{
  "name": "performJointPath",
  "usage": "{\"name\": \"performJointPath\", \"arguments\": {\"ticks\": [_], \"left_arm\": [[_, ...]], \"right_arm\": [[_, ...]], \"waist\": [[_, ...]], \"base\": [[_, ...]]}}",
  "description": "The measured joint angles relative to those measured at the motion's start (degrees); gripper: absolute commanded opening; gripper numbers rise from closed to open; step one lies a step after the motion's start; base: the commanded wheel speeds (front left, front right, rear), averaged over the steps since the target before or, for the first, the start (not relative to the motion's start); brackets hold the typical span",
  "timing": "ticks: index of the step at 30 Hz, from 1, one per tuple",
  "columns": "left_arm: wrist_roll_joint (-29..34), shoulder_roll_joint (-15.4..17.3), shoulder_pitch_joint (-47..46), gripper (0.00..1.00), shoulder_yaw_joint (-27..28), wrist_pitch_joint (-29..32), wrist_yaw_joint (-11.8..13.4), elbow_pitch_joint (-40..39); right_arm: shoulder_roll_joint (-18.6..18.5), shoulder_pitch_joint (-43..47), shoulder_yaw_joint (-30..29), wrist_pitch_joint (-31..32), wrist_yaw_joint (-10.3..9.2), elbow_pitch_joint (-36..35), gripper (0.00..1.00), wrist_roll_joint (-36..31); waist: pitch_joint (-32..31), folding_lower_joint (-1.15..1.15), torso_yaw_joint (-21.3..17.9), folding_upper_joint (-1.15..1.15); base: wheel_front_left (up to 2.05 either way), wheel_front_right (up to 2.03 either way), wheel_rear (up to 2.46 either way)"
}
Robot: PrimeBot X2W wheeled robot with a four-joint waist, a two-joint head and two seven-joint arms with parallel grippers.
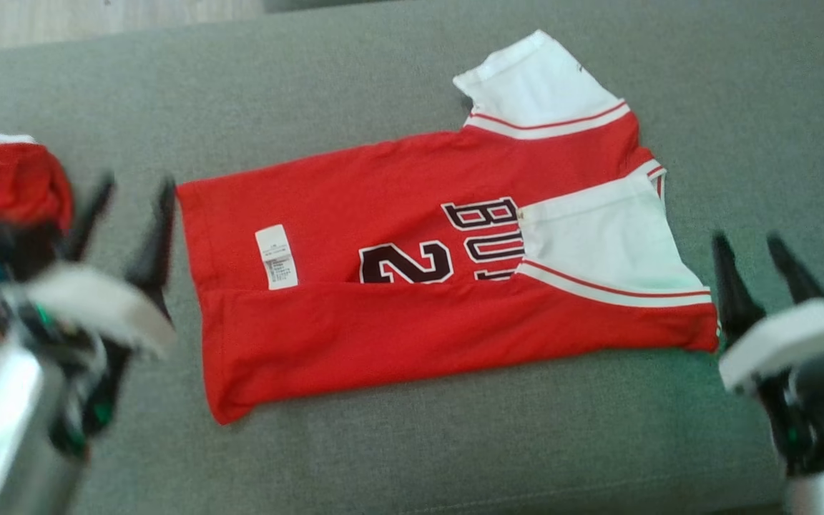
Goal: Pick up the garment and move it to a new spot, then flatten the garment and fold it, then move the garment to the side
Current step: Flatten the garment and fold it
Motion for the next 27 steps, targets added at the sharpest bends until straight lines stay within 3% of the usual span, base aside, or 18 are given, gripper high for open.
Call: {"name": "performJointPath", "arguments": {"ticks": [6,13,27], "left_arm": [[1.44,4.07,-12.33,1.00,-0.90,8.38,-3.32,5.33],[1.24,5.79,-16.28,1.00,-3.78,15.32,-7.01,12.30],[-0.15,7.17,-17.48,1.00,-3.44,17.82,-6.05,16.56]], "right_arm": [[-1.86,-8.36,4.74,0.27,0.00,-0.68,1.00,-0.15],[-3.31,-14.64,9.36,0.26,0.00,0.93,1.00,-0.12],[-4.72,-18.42,11.98,-0.58,0.00,1.78,1.00,0.96]], "waist": [[3.36,0.01,-1.22,0.00],[7.80,0.01,-3.43,0.00],[12.88,0.00,-6.28,0.00]], "base": [[0.00,0.00,0.00],[0.00,0.00,0.00],[0.00,0.00,0.00]]}}
